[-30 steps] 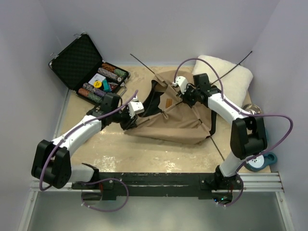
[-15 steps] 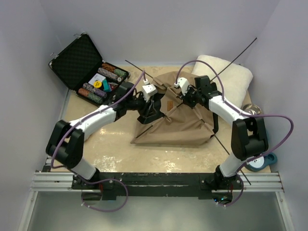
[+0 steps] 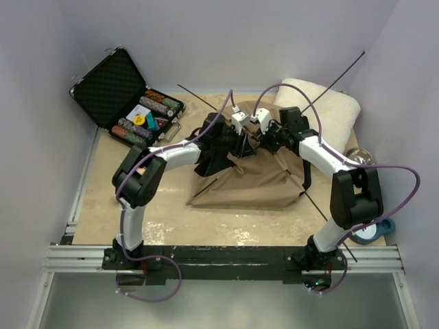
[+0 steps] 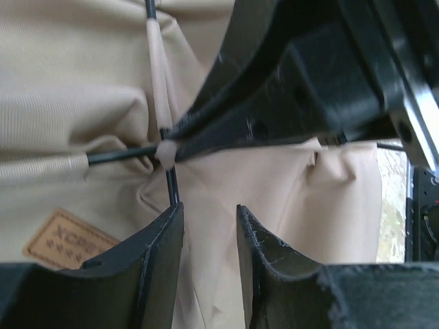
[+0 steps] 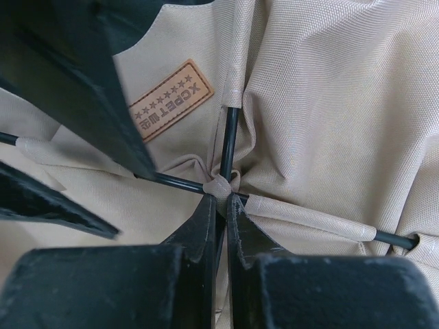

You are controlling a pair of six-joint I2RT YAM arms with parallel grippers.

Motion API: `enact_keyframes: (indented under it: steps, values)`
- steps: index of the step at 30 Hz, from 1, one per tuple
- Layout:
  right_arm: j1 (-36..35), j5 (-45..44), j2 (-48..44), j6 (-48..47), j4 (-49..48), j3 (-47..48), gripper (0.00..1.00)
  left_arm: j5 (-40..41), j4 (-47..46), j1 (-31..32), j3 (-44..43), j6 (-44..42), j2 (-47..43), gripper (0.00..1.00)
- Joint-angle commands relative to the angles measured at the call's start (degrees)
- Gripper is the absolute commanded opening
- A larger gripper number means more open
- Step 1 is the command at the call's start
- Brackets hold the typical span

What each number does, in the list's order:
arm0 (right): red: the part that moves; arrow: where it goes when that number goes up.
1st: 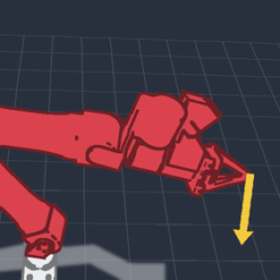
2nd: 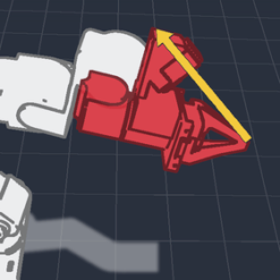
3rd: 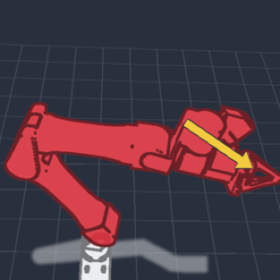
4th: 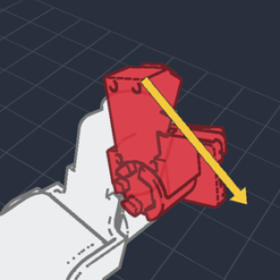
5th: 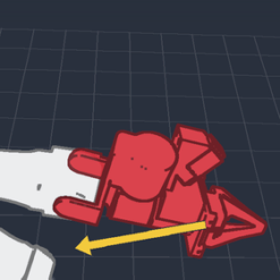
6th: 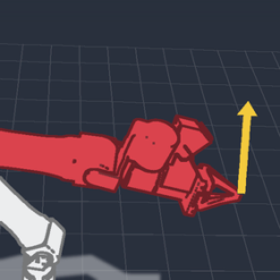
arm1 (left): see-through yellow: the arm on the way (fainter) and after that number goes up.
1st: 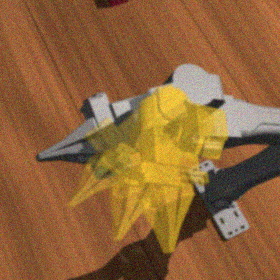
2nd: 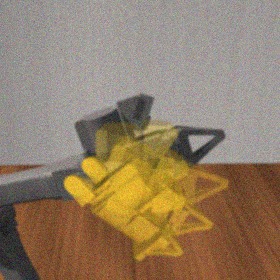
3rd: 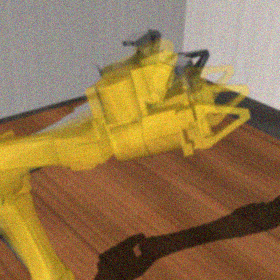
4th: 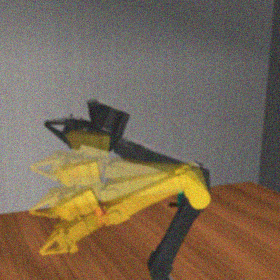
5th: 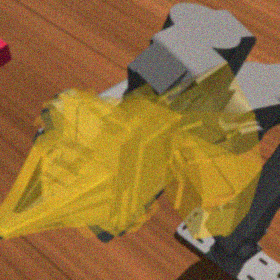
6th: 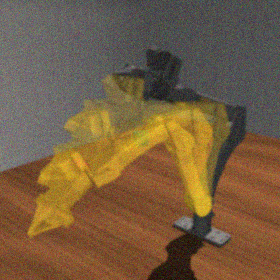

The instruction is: Set up the pet tent

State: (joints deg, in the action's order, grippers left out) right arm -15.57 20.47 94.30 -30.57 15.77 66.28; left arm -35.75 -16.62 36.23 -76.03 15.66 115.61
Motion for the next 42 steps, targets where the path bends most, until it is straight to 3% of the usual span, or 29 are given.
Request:
enact_keyframes:
  steps: [1,12,18,23,29,36,42]
  values:
    - [0.1,2.91,-3.07,1.21,-2.76,2.01,0.0,0.15,-6.05,0.33,-4.12,1.65,2.68,0.4]
    - [0.1,3.96,-3.42,2.62,-3.02,2.1,0.0,0.68,-7.1,0.6,-6.94,3.94,8.58,0.29]
    - [0.19,3.44,-3.33,2.79,-3.46,2.01,0.0,-0.11,-8.43,0.69,-5.28,5.52,8.06,0.0]
    - [2.29,-0.33,-3.69,2.62,-5.04,2.53,0.0,-0.81,-13.34,-0.63,3.23,6.4,-1.25,0.0]
    - [8.19,-0.17,-3.33,3.15,-5.31,8.06,0.0,-1.17,-9.75,-2.04,14.76,4.47,-11.89,0.0]
    - [8.71,3.52,-5.18,6.74,-1.98,13.08,0.0,-1.6,-11.68,-3.79,17.14,5.17,-18.4,0.0]
    - [14.25,4.49,-5.8,10.35,-2.5,18.61,0.0,-6.61,-17.65,-5.2,20.65,2.28,-28.32,0.0]
